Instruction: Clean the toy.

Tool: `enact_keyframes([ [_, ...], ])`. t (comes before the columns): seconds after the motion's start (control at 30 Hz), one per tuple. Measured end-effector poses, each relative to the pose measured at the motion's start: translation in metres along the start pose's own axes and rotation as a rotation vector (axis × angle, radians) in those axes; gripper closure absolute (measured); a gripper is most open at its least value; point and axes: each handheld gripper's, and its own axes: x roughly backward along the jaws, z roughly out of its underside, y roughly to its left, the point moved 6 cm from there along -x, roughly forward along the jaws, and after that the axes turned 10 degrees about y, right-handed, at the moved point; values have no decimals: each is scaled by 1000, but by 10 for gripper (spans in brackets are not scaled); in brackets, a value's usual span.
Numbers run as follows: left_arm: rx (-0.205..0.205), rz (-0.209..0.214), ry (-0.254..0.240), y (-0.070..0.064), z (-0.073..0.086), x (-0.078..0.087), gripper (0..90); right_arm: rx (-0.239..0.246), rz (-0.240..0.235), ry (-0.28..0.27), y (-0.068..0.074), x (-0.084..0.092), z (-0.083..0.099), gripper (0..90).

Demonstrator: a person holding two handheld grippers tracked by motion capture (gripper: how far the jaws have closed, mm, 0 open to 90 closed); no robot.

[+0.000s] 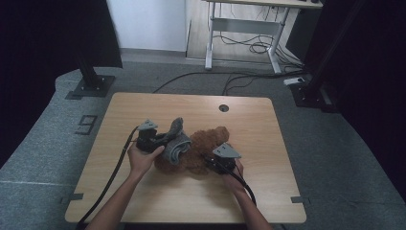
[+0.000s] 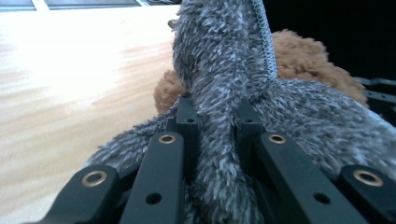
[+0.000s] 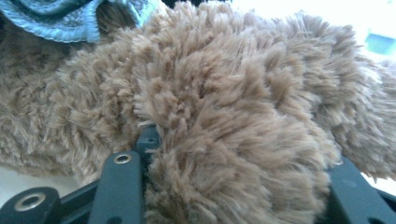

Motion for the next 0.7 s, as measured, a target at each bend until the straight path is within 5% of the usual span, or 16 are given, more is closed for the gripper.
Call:
enact_keyframes([
  [0.13, -14, 8, 16, -4, 3, -4, 775, 18, -10, -12, 0, 4, 5, 457],
  [0.37, -40, 82, -3, -22, 31, 5, 778, 57, -96, -23, 15, 32, 28, 249],
  [0.57, -57, 113, -21, -31, 49, 15, 780, -8, -188, -47, 8, 59, 31, 127],
  [0.7, -58, 124, -32, -34, 55, 18, 781, -39, -228, -41, -3, 59, 24, 76],
])
